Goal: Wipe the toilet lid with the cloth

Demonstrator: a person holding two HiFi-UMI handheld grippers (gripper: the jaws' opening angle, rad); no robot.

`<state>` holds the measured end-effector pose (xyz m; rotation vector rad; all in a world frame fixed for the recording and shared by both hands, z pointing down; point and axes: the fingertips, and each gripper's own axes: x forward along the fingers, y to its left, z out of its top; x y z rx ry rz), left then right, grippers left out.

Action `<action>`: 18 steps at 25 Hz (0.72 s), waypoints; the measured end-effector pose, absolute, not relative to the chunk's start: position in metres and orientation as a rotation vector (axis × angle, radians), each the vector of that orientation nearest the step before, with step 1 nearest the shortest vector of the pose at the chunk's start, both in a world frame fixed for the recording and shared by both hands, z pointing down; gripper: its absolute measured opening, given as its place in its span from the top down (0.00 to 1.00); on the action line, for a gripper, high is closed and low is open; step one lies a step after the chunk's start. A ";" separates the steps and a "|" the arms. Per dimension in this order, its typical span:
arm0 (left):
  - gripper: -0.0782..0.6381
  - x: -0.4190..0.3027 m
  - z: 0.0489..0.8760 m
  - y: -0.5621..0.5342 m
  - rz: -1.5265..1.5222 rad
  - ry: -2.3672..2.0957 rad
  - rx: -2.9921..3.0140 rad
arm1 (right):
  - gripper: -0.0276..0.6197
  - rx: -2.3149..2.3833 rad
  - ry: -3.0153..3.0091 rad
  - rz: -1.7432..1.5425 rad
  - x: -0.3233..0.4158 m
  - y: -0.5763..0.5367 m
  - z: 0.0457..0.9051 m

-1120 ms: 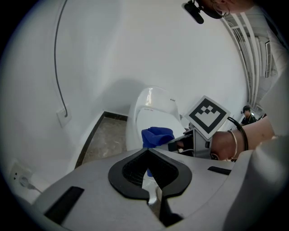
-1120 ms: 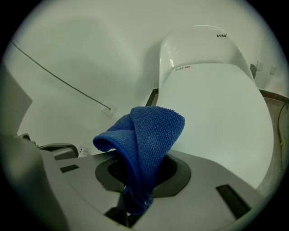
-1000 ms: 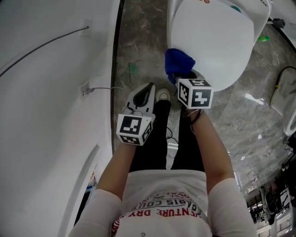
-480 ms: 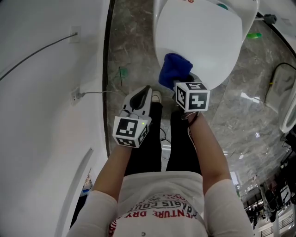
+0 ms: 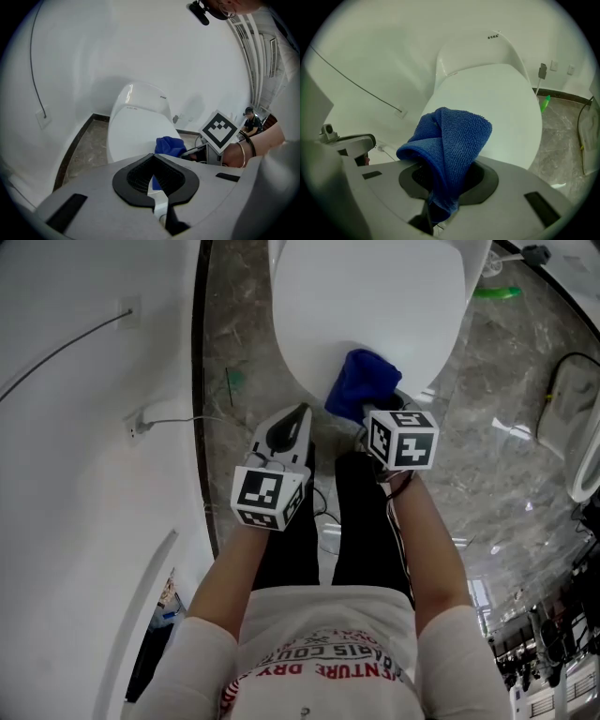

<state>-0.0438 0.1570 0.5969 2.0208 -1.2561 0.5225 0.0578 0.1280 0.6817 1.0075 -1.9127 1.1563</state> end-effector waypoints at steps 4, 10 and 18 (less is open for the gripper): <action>0.88 -0.003 0.595 0.155 0.516 -1.237 2.030 | 0.82 1.007 -1.909 1.167 0.096 0.133 0.682; 0.88 0.034 0.598 0.157 0.519 -1.245 2.020 | 0.82 0.991 -1.901 1.157 0.134 0.143 0.687; 0.88 0.075 0.593 0.160 0.508 -1.293 2.030 | 0.82 1.002 -1.873 1.133 0.191 0.155 0.696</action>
